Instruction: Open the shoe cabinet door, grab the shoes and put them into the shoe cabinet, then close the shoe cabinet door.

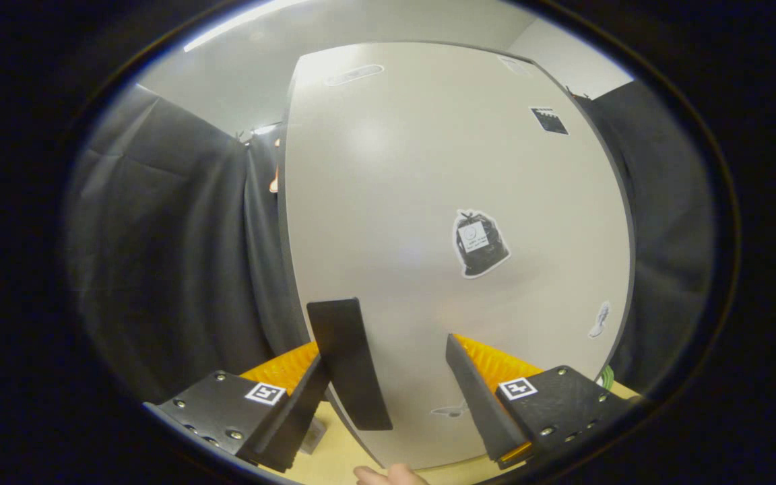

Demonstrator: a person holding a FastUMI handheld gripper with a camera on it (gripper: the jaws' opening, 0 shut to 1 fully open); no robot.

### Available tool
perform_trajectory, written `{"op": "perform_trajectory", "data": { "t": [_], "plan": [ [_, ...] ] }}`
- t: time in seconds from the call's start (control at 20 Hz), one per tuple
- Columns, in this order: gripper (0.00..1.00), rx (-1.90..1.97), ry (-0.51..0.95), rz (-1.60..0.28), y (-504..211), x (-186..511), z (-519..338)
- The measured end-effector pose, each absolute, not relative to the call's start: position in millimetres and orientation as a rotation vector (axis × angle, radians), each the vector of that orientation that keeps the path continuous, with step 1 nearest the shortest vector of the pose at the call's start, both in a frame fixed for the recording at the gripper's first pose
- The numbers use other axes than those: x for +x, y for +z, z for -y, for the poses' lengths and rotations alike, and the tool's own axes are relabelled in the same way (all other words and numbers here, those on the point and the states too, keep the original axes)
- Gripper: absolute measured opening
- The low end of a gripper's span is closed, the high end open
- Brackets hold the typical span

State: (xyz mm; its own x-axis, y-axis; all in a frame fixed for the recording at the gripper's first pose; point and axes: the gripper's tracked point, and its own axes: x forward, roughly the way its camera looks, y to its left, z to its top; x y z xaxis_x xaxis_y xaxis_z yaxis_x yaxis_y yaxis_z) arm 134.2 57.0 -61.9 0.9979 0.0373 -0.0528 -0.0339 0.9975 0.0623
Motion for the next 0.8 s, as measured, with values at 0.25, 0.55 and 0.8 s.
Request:
{"op": "perform_trajectory", "data": {
  "t": [0.25, 0.55, 0.8],
  "plan": [
    [0.99, 0.053, 0.016, -0.053, -64, 141, -59],
    [0.99, 0.05, 0.005, -0.056, -62, 143, -59],
    [0.99, 0.088, 0.038, -0.035, -45, 127, -59]
  ]
}}
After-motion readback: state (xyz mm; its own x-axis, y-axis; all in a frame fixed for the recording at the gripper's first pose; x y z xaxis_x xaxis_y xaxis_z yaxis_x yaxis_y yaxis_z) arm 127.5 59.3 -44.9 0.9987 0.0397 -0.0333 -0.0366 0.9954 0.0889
